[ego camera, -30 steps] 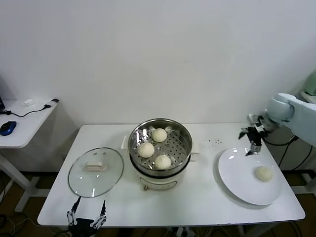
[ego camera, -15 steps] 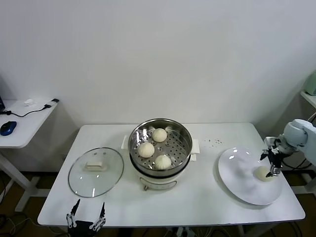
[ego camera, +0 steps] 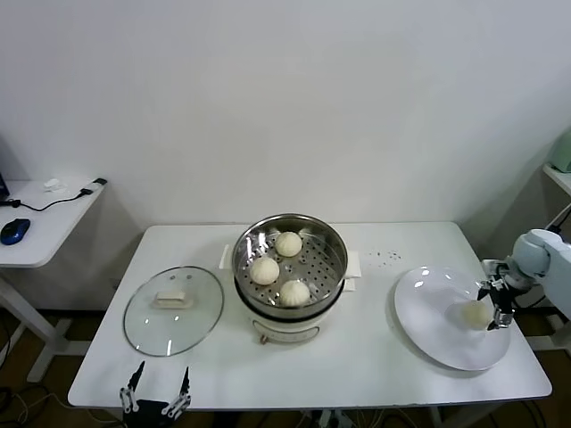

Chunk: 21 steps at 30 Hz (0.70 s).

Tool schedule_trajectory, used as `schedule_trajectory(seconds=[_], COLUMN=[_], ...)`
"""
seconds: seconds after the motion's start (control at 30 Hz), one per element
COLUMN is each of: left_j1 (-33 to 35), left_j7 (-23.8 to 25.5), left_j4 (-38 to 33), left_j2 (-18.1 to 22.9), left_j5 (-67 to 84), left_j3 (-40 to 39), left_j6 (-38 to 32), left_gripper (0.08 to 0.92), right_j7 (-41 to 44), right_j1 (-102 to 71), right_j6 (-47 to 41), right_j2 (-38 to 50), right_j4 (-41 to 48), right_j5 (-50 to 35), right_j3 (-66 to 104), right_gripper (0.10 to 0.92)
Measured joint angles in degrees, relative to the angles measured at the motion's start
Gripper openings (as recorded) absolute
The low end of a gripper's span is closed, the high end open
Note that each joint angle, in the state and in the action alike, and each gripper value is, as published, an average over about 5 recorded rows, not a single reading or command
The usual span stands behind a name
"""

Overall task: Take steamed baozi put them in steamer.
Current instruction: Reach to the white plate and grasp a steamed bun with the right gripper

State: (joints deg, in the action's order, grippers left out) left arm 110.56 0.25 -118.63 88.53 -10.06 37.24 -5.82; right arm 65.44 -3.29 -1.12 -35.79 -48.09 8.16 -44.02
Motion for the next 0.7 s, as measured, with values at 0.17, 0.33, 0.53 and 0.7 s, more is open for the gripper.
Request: schedule_trajectory(seconds=[0.17,0.33,0.53,0.7], left_j1=[0.01,-0.03,-0.03,0.02], left_j7=[0.0,-0.02,-0.04,-0.07], left_j4=[0.19,0.38,0.49,0.53], left_j2=[0.0,0.0,0.0,0.0], left_j5=[-0.1,-0.11,-0.1,-0.09], left_j3=[0.04,0.09,0.02,-0.17], left_j6=[0.0,-0.07,-0.25,-0.39], left_gripper=[0.823,0.823,0.823,0.823], right_j7=[0.37,0.89,1.5,1.85], right_j1=[-0.41,-0.47,-0.01,0.67], right_j6=[0.51,0.73,0.87,0.78], right_j2=[-1.02,-1.21,-1.1,-0.79], right_j4=[1.06,1.24,1.26,1.08], right_j5=[0.44,0.57,0.02,-0.69], right_j3=[0.89,1.06,0.64,-0.17], right_gripper=[0.767,0.673,0.613,0.574])
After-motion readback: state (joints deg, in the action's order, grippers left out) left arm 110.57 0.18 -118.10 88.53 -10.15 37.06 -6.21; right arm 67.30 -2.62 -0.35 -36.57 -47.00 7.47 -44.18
